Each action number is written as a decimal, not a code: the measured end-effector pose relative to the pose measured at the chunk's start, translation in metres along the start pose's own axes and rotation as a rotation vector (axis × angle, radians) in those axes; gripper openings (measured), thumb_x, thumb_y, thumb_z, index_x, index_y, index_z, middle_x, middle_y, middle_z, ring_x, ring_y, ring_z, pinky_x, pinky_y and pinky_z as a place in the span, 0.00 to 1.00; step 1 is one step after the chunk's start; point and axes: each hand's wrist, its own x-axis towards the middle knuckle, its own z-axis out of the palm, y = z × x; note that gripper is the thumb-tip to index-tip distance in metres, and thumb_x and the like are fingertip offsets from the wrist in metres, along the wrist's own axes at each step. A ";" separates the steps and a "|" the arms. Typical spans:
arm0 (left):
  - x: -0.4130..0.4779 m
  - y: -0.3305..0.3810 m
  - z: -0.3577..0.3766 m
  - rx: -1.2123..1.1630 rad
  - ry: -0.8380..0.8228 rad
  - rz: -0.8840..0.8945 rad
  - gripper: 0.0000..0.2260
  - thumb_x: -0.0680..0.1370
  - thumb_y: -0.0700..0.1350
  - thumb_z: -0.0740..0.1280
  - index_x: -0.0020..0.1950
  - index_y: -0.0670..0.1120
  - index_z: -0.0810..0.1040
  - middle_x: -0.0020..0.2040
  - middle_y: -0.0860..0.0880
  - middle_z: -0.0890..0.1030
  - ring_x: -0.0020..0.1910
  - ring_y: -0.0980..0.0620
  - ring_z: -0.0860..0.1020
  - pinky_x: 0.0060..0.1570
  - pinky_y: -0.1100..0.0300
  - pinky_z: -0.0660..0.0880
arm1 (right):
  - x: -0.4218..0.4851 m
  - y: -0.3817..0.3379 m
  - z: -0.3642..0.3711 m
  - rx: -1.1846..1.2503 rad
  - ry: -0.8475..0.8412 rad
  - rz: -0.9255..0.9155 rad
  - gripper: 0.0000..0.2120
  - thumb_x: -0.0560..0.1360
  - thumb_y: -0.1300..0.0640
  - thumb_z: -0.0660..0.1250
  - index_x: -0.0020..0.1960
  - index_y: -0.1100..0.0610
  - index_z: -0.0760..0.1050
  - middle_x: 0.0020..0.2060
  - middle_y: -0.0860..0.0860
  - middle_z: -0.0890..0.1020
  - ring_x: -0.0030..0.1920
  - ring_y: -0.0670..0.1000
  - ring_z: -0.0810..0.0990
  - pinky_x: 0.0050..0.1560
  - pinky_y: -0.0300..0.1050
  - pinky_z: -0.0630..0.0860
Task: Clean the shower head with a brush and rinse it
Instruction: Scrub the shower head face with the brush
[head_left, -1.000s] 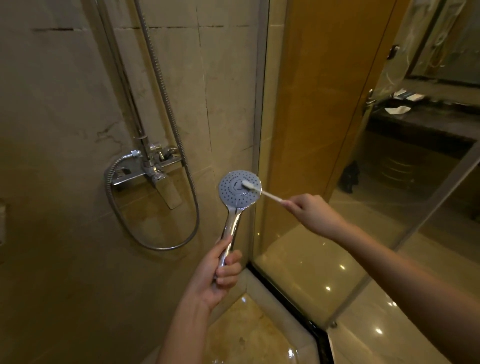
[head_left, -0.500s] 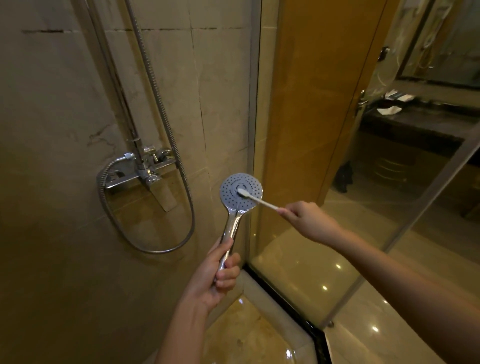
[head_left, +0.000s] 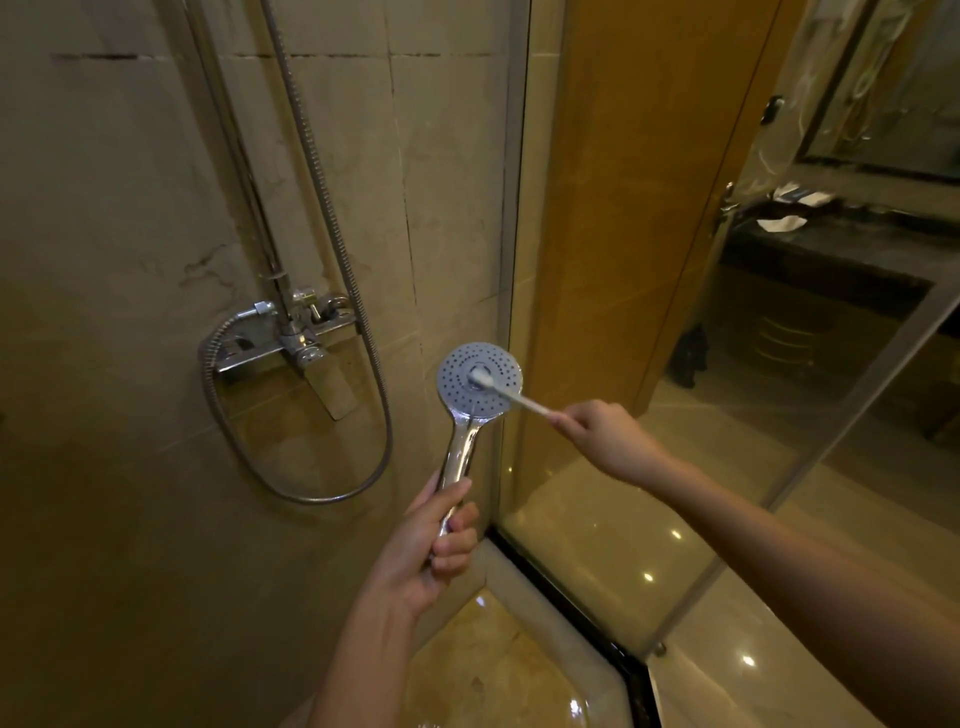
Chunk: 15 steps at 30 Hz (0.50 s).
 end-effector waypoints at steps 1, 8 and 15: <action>0.000 0.000 0.001 0.009 -0.001 0.007 0.08 0.78 0.39 0.60 0.41 0.50 0.70 0.25 0.52 0.63 0.14 0.62 0.58 0.14 0.75 0.52 | 0.003 0.001 -0.002 0.043 0.034 0.009 0.21 0.80 0.44 0.56 0.37 0.57 0.73 0.29 0.50 0.74 0.31 0.51 0.73 0.39 0.56 0.77; -0.002 -0.003 -0.003 0.059 0.014 0.032 0.09 0.78 0.36 0.60 0.44 0.49 0.71 0.25 0.52 0.64 0.15 0.62 0.59 0.14 0.75 0.52 | 0.008 0.006 0.001 0.048 0.015 0.029 0.20 0.80 0.45 0.56 0.35 0.55 0.72 0.28 0.49 0.73 0.30 0.50 0.71 0.37 0.50 0.73; -0.003 -0.005 -0.001 0.073 0.016 0.031 0.10 0.77 0.34 0.59 0.45 0.49 0.71 0.24 0.52 0.64 0.15 0.62 0.59 0.14 0.75 0.52 | 0.001 0.004 0.008 0.043 -0.025 0.023 0.19 0.80 0.45 0.56 0.36 0.54 0.72 0.29 0.49 0.73 0.30 0.49 0.72 0.37 0.51 0.74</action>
